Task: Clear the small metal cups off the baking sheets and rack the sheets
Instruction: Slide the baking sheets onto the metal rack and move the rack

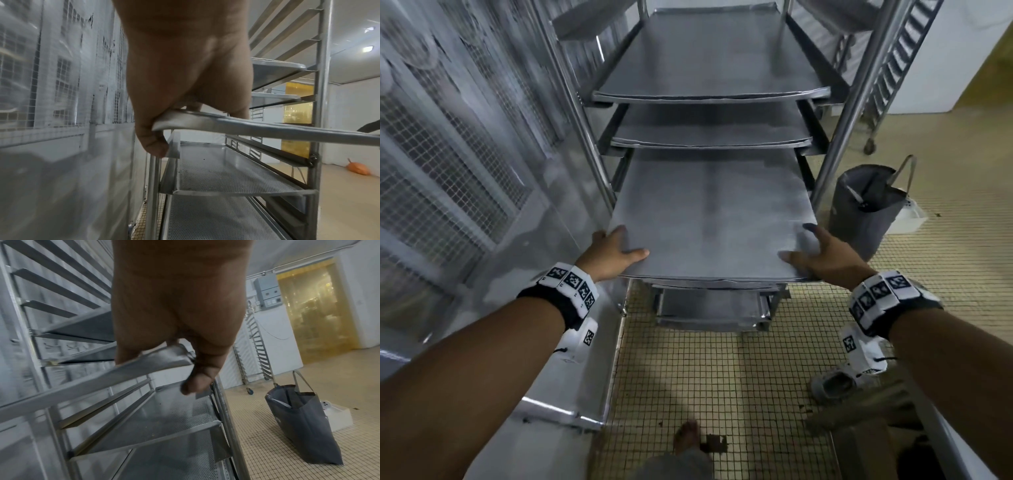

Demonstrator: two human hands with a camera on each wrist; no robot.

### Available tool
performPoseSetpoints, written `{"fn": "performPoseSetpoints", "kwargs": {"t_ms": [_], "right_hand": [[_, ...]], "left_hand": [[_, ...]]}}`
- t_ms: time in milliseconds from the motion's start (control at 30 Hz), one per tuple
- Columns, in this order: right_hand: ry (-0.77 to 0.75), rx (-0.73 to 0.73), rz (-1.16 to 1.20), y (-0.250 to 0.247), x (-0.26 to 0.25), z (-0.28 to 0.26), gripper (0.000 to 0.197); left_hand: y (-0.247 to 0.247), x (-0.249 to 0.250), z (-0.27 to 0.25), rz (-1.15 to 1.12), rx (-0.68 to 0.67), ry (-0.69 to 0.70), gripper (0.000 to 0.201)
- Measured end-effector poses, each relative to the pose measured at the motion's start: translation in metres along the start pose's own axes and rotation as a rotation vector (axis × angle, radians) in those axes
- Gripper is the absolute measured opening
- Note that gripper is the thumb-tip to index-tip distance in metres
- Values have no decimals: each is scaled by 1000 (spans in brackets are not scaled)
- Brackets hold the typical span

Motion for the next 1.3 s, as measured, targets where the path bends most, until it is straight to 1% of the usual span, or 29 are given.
{"fn": "performPoseSetpoints", "kwargs": {"t_ms": [67, 100, 133, 167, 233, 333, 433, 533, 600, 667, 700, 800, 967, 1167, 1233, 1300], "right_hand": [[-16, -66, -125, 6, -5, -19, 101], [-28, -75, -177, 9, -6, -26, 103], [-46, -67, -228, 12, -4, -31, 105], [-81, -43, -287, 15, -3, -35, 104], [-196, 15, -412, 22, 1, -36, 96], [-338, 78, -524, 28, -3, -39, 73], [-365, 86, -562, 28, -7, -40, 63], [-389, 113, -539, 28, -9, -37, 54], [-430, 149, -507, 30, -17, -37, 42], [-424, 195, -466, 32, -27, -36, 31], [-407, 215, -455, 33, -31, -35, 29], [-354, 219, -442, 38, -37, -25, 34], [-368, 243, -454, 42, -45, 9, 36], [-327, 248, -494, 42, -60, 60, 39], [-324, 239, -453, 40, -66, 77, 38], [-321, 243, -419, 37, -69, 94, 38]], "left_hand": [[5, 6, -15, 116, -11, 26, 103], [6, 13, -23, 185, -9, 66, 112], [8, 16, -31, 240, -16, 95, 118], [10, 18, -37, 287, -25, 125, 120], [15, 22, -47, 336, -29, 172, 112], [24, 33, -56, 352, -3, 248, 88], [29, 43, -59, 331, -2, 316, 72], [31, 49, -56, 317, 19, 347, 61], [34, 54, -51, 320, 43, 363, 55], [39, 59, -43, 317, 74, 376, 51], [40, 61, -40, 313, 88, 379, 49], [42, 64, -26, 330, 113, 375, 47], [38, 64, 5, 361, 96, 352, 51], [28, 70, 50, 379, 97, 345, 68], [23, 73, 65, 385, 113, 345, 61], [20, 76, 81, 384, 122, 346, 63]]}}
Point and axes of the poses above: each hand's wrist, its own z-axis towards the middle knuckle, its own y-axis out of the palm, x = y × z, the point moved 3 cm from there along z, towards the middle knuckle, and after that the axes turned 5 degrees about y, right-handed, at the moved point
